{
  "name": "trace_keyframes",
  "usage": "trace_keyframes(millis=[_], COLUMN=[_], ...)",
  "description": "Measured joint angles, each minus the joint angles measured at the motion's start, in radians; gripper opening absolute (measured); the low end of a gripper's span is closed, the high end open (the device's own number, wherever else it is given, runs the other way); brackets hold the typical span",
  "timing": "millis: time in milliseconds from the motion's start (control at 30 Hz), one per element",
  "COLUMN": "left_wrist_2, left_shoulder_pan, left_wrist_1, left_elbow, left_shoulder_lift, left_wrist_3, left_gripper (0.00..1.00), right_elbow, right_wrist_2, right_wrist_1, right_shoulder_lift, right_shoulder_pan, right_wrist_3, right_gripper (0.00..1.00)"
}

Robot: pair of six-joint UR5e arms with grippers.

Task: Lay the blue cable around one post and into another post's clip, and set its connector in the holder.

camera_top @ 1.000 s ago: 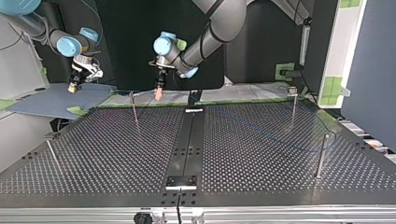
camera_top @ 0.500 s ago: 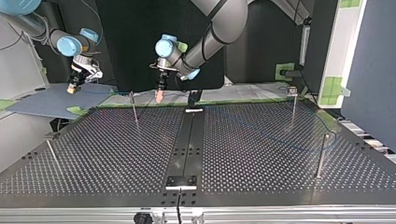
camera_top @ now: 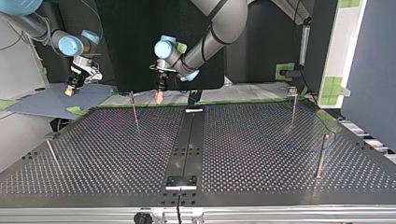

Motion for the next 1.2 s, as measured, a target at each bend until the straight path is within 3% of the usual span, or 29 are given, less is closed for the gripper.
trace_keyframes(millis=[533,833,1200], left_wrist_2=[0.01,0.02,0.029], left_shoulder_pan=[0.002,0.01,0.026], left_wrist_1=[-0.012,-0.024,-0.032], left_elbow=[0.002,0.002,0.008], left_shoulder_lift=[0.0,-0.001,-0.001], left_wrist_3=[0.008,0.007,0.004], left_gripper=[0.0,0.0,0.0], right_elbow=[-0.007,-0.058,-0.083], right_wrist_2=[-0.032,-0.033,-0.043], right_wrist_1=[-0.082,-0.039,-0.03], right_shoulder_lift=[0.017,0.086,0.098], right_shoulder_pan=[0.016,0.024,0.024], right_wrist_3=[-0.004,-0.01,-0.006], right_gripper=[0.0,0.0,0.0])
